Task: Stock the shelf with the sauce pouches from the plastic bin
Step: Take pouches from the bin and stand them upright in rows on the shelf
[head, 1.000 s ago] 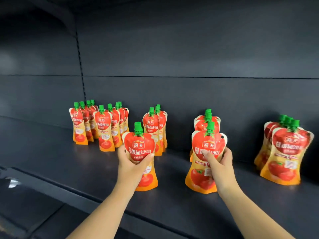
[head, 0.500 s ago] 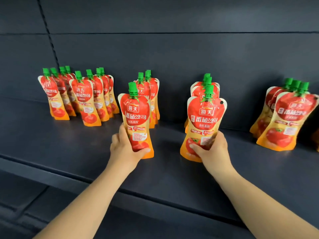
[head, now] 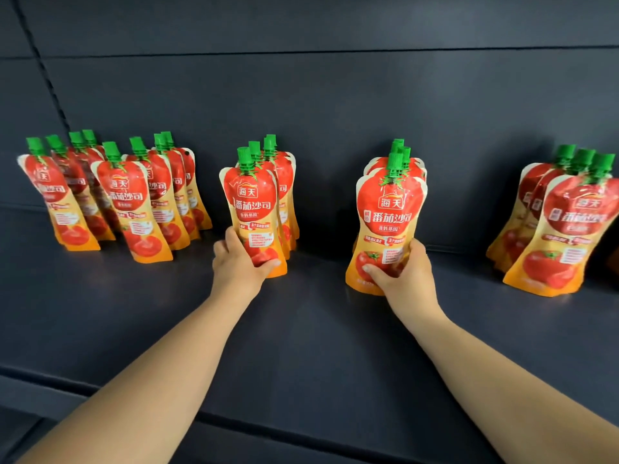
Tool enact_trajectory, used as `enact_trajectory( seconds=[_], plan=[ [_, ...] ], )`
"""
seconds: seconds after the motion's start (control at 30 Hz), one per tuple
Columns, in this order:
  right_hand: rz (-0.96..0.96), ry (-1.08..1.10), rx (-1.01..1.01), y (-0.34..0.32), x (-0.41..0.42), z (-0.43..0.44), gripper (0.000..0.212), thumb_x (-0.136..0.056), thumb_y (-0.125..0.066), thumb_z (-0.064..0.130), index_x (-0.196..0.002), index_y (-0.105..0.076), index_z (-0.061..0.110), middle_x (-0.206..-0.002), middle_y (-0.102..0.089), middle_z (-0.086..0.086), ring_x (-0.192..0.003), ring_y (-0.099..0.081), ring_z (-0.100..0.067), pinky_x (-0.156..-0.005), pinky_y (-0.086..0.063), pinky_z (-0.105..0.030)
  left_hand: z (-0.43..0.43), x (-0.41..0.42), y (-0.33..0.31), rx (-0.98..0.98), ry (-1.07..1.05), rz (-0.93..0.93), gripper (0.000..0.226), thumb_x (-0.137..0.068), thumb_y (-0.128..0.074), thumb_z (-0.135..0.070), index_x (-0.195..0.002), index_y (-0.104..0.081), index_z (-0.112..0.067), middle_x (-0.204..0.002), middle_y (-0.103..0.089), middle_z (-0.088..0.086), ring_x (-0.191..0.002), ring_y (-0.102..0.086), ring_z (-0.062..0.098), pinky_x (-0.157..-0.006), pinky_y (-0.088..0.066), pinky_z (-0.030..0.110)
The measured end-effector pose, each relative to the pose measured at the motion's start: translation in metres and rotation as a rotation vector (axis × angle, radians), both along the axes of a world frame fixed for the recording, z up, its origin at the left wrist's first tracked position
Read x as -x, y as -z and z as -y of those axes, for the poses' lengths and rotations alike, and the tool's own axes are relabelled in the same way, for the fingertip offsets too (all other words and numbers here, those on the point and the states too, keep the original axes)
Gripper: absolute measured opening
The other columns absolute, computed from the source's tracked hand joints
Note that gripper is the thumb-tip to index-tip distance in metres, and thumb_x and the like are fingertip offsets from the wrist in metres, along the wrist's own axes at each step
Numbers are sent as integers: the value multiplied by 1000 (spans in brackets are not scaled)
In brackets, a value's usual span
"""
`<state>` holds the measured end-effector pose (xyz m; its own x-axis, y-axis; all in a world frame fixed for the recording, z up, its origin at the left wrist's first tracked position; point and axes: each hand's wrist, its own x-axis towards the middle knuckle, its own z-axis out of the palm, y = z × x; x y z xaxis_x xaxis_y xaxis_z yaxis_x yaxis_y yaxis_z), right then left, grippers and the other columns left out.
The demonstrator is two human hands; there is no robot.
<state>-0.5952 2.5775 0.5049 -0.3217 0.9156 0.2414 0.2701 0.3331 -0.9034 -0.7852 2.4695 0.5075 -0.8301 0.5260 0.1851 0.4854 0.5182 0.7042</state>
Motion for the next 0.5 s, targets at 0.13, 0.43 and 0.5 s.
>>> enact_trajectory(
  seconds=[0.13,0.43,0.5],
  plan=[
    [34,48,-53,4,4,-6,68,-75,-75,25,-131,-38,11,-134,-39,-5,-123,-43,-19,-101,-41,-34,-5,6,3,-5,21,6,93,-76,-71,-34,-143,-11,-14,-142,-25,14,-131,-31,33,-102,-35,47],
    [11,67,-42,6,6,-12,65,-74,-75,24,-127,-39,13,-126,-47,-3,-116,-50,-18,-93,-45,-30,-10,14,2,-64,68,94,92,-72,-75,-27,-143,-17,-17,-144,-23,14,-130,-35,35,-102,-36,49],
    [11,71,-39,7,7,-13,65,-74,-75,24,-128,-39,13,-126,-48,-3,-116,-50,-18,-94,-45,-31,-9,14,3,-75,71,98,92,-73,-75,-26,-143,-17,-17,-144,-23,13,-130,-35,34,-101,-37,49]
  ],
)
